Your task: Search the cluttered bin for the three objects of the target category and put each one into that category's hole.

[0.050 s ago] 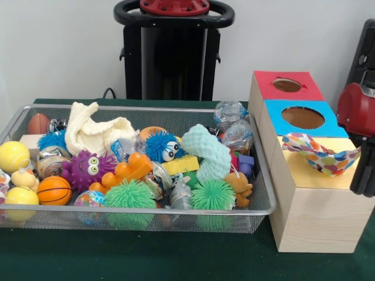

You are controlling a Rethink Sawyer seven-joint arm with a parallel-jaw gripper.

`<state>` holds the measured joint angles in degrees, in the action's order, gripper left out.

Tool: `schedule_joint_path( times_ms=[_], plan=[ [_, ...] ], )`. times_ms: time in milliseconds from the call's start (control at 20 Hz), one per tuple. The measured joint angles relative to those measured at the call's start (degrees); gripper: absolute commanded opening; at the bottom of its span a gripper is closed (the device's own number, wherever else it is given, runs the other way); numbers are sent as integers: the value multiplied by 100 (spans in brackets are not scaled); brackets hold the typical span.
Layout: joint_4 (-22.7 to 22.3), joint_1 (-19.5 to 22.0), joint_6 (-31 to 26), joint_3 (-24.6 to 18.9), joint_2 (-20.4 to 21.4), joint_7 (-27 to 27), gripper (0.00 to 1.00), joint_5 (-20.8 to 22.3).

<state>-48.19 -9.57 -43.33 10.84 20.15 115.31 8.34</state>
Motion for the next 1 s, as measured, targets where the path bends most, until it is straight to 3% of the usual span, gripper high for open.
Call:
schedule_joint_path(
  times_ms=[600,1000],
  plan=[
    [-885,144,786,-161,179,0,0,39],
    [-1826,144,1147,-153,568,0,0,300]
  ],
)
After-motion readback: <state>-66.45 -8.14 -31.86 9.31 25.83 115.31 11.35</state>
